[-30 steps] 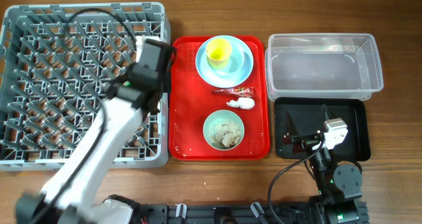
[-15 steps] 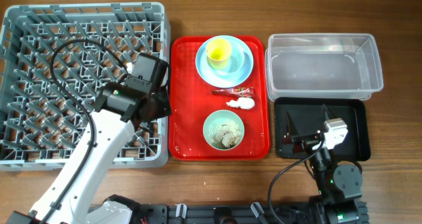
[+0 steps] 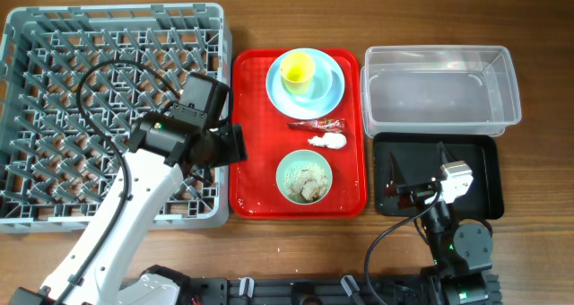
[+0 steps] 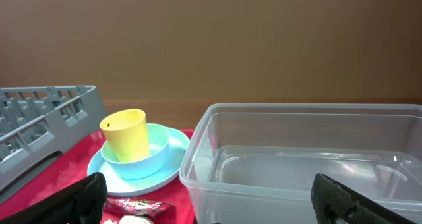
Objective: Sort waste into correct bins and load items into the dishwasher rack
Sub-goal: 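Release the spoon and lift the left gripper out of the rack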
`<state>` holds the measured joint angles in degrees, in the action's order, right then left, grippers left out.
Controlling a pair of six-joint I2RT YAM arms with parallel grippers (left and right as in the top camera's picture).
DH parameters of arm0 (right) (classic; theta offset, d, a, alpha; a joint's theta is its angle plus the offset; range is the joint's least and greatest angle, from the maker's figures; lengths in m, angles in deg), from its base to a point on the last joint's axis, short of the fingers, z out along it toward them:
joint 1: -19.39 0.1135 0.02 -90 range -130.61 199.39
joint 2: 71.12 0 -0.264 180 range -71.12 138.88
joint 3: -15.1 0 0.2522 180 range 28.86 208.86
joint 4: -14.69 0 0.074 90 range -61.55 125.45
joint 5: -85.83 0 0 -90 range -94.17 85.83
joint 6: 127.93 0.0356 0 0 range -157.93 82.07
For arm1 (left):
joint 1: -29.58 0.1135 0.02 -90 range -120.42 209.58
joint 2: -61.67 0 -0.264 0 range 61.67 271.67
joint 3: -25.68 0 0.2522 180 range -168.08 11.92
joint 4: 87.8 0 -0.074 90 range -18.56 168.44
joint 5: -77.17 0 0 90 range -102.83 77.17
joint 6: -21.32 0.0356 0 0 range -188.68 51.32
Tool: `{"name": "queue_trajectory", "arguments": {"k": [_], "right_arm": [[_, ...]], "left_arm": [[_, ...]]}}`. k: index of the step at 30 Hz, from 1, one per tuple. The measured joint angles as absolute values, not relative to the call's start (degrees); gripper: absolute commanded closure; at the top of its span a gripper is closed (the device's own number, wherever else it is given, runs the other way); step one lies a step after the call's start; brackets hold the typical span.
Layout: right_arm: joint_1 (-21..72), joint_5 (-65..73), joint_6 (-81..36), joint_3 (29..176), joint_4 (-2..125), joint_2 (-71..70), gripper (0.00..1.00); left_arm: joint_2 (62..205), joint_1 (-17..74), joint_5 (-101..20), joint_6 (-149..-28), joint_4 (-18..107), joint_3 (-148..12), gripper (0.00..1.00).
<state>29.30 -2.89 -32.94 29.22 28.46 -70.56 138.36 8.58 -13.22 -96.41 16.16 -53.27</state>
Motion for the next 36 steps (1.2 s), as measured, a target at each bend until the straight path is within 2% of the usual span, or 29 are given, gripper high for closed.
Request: {"name": "queue_trajectory", "arguments": {"k": [3,5,6,8,12,18,20,21,24,30,34,36], "right_arm": [[29.3,-2.9,-32.9,29.2,28.5,-70.6,0.0],[29.3,-2.9,-32.9,29.2,28.5,-70.6,0.0],[29.3,-2.9,-32.9,29.2,28.5,-70.6,0.0],[29.3,-2.9,-32.9,29.2,28.5,-70.6,0.0],[29.3,-2.9,-32.9,29.2,28.5,-70.6,0.0],[29.3,-2.9,-32.9,29.2,28.5,-70.6,0.0],[29.3,-2.9,-32.9,29.2,28.5,-70.6,0.0],[29.3,-2.9,-32.9,29.2,28.5,-70.6,0.0],[29.3,-2.9,-32.9,29.2,28.5,-70.6,0.0],[29.3,-2.9,-32.9,29.2,28.5,-70.6,0.0],[29.3,-2.9,-32.9,29.2,28.5,-70.6,0.0],[29.3,-2.9,-32.9,29.2,28.5,-70.6,0.0]], "left_arm": [[138.4,8.6,-13.2,-96.1,14.2,-53.3,0.55],[138.4,8.6,-13.2,-96.0,13.2,-53.3,0.74],[138.4,8.6,-13.2,-96.2,11.7,-53.3,0.89],[138.4,8.6,-13.2,-96.2,9.9,-53.2,0.93],[138.4,8.6,-12.9,-98.2,5.6,-52.9,0.94],[138.4,8.6,-12.2,-104.0,6.9,-44.4,0.94],[138.4,8.6,-12.1,-105.3,6.8,-42.3,0.92],[138.4,8.6,-12.1,-105.9,6.8,-42.0,0.88],[138.4,8.6,-13.0,-107.0,5.5,-42.0,0.83],[138.4,8.6,-12.8,-107.6,1.8,-42.0,0.82],[138.4,8.6,-11.8,-108.6,1.7,-42.0,0.65],[138.4,8.6,-10.9,-108.9,1.5,-42.1,0.61]]}}
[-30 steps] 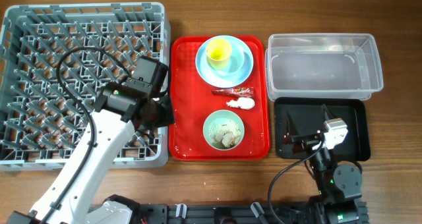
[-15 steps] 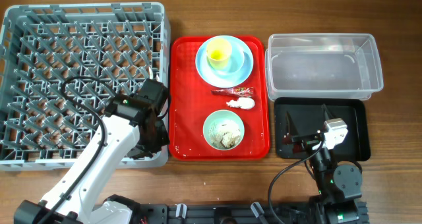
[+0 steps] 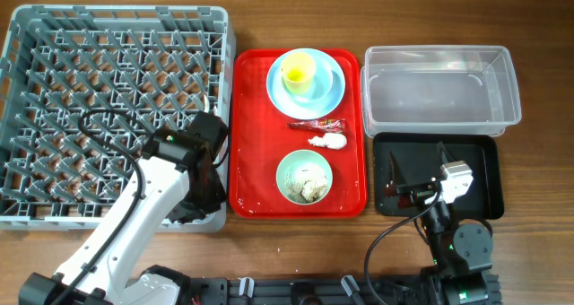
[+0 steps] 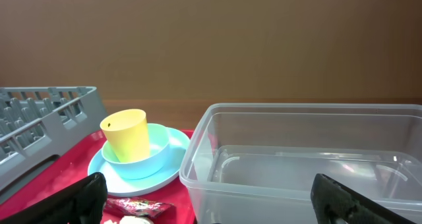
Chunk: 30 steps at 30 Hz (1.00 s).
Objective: Sort waste into correct bins and load items into the dishwasher rack
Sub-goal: 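Release the spoon and lift the left gripper out of the rack, then reach the left gripper to the yellow cup and grasp its rim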
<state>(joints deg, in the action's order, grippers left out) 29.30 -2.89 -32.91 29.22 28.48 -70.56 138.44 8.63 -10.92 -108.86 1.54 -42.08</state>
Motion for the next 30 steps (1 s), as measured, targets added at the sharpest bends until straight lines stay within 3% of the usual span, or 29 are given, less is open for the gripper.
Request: {"name": "queue_trajectory", "arguments": {"k": [2,6,8,10,15,16,17,20,24,27,30], "right_arm": [[29.3,-2.9,-32.9,29.2,28.5,-70.6,0.0],[29.3,-2.9,-32.9,29.2,28.5,-70.6,0.0],[29.3,-2.9,-32.9,29.2,28.5,-70.6,0.0],[29.3,-2.9,-32.9,29.2,28.5,-70.6,0.0],[29.3,-2.9,-32.9,29.2,28.5,-70.6,0.0],[29.3,-2.9,-32.9,29.2,28.5,-70.6,0.0],[29.3,-2.9,-32.9,29.2,28.5,-70.6,0.0],[29.3,-2.9,-32.9,29.2,28.5,-70.6,0.0],[29.3,-2.9,-32.9,29.2,28.5,-70.6,0.0],[29.3,-2.9,-32.9,29.2,28.5,-70.6,0.0],[29.3,-2.9,-32.9,29.2,28.5,-70.6,0.0]], "left_arm": [[138.5,8.6,-11.2,-108.9,0.8,-43.5,0.59],[138.7,8.6,-12.0,-109.0,1.7,-56.2,0.71],[138.7,8.6,-15.1,-109.1,6.6,-63.5,0.71],[138.6,8.1,-19.0,-109.0,13.7,-65.8,0.61],[140.8,4.4,-22.2,-108.9,20.2,-65.7,0.48],[141.6,3.7,-22.2,-108.9,22.1,-65.7,0.54],[142.4,3.2,-22.2,-109.0,24.1,-65.7,0.7],[144.8,1.7,-22.4,-108.6,34.8,-66.0,0.73],[153.5,2.6,-24.7,-108.3,28.4,-80.6,0.72],[167.8,2.9,-24.7,-104.9,11.2,-110.0,0.7],[178.0,2.8,-23.9,-101.6,8.2,-122.9,0.78]]}}
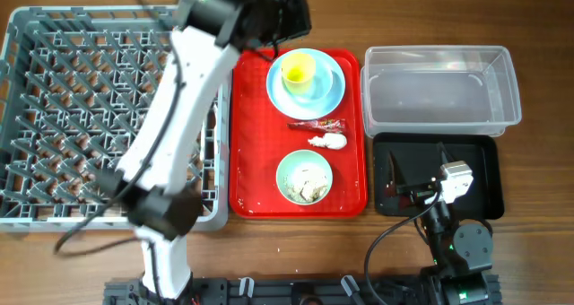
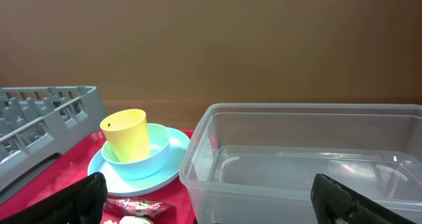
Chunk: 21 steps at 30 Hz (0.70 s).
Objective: Sort waste into correct bins and load items into the dishwasher rack
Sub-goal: 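Reach the left gripper to the yellow cup and grasp its rim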
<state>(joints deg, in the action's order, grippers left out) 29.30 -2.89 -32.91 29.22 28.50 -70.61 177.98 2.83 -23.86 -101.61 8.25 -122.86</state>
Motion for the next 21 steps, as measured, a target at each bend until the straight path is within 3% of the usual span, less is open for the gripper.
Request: {"name": "queue_trajectory", "arguments": {"k": [6,13,21], "right_arm": [[29.3,-2.9,-32.9,29.2,28.5,-70.6,0.0],[29.3,-2.9,-32.9,29.2,28.5,-70.6,0.0],[29.3,-2.9,-32.9,29.2,28.5,-70.6,0.01]], "left_arm": [[196.2,-0.8,-19.6,-96.2,7.7,-124.0,0.75],[197.6,-6.7,-2.7,-95.3,8.8,-124.0,0.75],[201.0,-6.6,-0.6,-95.0,10.7,-124.0,0.81]]}}
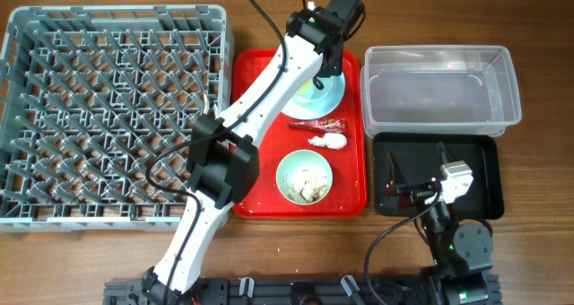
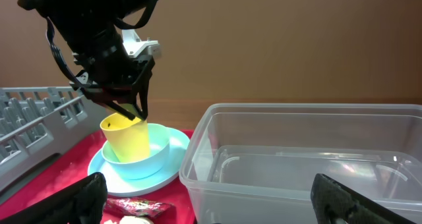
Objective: Sort waste into correct bins and load items into the dishwasher rack
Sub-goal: 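Reach the left gripper to the yellow cup and grasp its rim, then lift the yellow cup and place it into the dish rack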
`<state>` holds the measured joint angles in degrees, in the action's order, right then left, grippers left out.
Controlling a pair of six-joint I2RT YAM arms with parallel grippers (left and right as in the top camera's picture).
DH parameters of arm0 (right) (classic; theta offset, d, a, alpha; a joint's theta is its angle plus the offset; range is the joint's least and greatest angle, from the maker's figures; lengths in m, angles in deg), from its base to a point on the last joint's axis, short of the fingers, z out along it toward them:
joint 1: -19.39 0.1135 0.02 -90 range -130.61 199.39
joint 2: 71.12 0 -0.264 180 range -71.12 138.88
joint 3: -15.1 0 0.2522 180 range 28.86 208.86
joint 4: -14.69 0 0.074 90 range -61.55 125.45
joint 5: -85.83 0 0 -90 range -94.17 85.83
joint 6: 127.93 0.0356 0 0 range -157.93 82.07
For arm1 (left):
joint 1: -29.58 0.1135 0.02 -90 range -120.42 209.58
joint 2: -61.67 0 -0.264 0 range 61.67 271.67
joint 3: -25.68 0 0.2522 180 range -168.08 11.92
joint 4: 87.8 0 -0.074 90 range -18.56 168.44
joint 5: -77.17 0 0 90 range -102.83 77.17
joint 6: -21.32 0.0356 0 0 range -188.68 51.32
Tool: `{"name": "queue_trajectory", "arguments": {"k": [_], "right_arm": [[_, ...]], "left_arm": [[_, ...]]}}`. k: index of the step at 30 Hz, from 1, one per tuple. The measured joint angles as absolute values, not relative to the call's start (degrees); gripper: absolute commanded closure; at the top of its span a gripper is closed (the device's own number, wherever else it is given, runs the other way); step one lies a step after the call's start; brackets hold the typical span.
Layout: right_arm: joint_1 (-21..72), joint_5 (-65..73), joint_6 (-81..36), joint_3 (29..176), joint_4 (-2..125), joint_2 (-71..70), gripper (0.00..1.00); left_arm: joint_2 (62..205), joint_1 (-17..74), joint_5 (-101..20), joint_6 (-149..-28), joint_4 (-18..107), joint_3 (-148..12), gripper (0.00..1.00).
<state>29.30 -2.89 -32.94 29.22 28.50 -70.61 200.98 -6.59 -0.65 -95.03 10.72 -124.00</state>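
A yellow cup point(image 2: 125, 137) stands in a light blue bowl point(image 2: 142, 159) on a light blue plate point(image 1: 334, 91) at the back of the red tray point(image 1: 254, 126). My left gripper point(image 2: 135, 115) has come down onto the cup's rim, and its arm hides the cup in the overhead view. Whether its fingers pinch the rim does not show. Also on the tray are a red wrapper point(image 1: 316, 124), a white crumpled tissue point(image 1: 330, 141) and a green bowl point(image 1: 304, 176) of food scraps. My right gripper point(image 2: 217, 211) is open and empty over the black bin point(image 1: 480, 166).
The grey dishwasher rack point(image 1: 112, 117) fills the left of the table. A clear plastic bin point(image 1: 439, 90) stands to the right of the tray, behind the black bin. The left arm stretches diagonally across the tray's left half.
The left gripper was over the tray's back edge, out of the right wrist view. Now it is lower, at the yellow cup's rim. The cup and the right arm have not moved.
The left gripper was first at the rack's right edge beside the tray, then by the rack's front right corner. After that it was high over the tray's back edge, and now it is on the yellow cup. The right arm has stayed over the black bin.
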Motion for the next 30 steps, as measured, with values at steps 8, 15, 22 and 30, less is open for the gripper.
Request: {"name": "queue_trajectory", "arguments": {"k": [8,15,22,30], "right_arm": [[29.3,-2.9,-32.9,29.2,28.5,-70.6,0.0],[29.3,-2.9,-32.9,29.2,28.5,-70.6,0.0],[29.3,-2.9,-32.9,29.2,28.5,-70.6,0.0],[29.3,-2.9,-32.9,29.2,28.5,-70.6,0.0]], "left_arm": [[202.4,-6.7,-0.6,-94.8,9.2,-124.0,0.85],[203.5,-6.6,-0.7,-94.6,7.7,-124.0,0.96],[203.0,-5.0,-0.7,-94.6,7.9,-124.0,0.96],[181.9,9.3,-23.3,-91.1,6.8,-124.2,0.96]]}}
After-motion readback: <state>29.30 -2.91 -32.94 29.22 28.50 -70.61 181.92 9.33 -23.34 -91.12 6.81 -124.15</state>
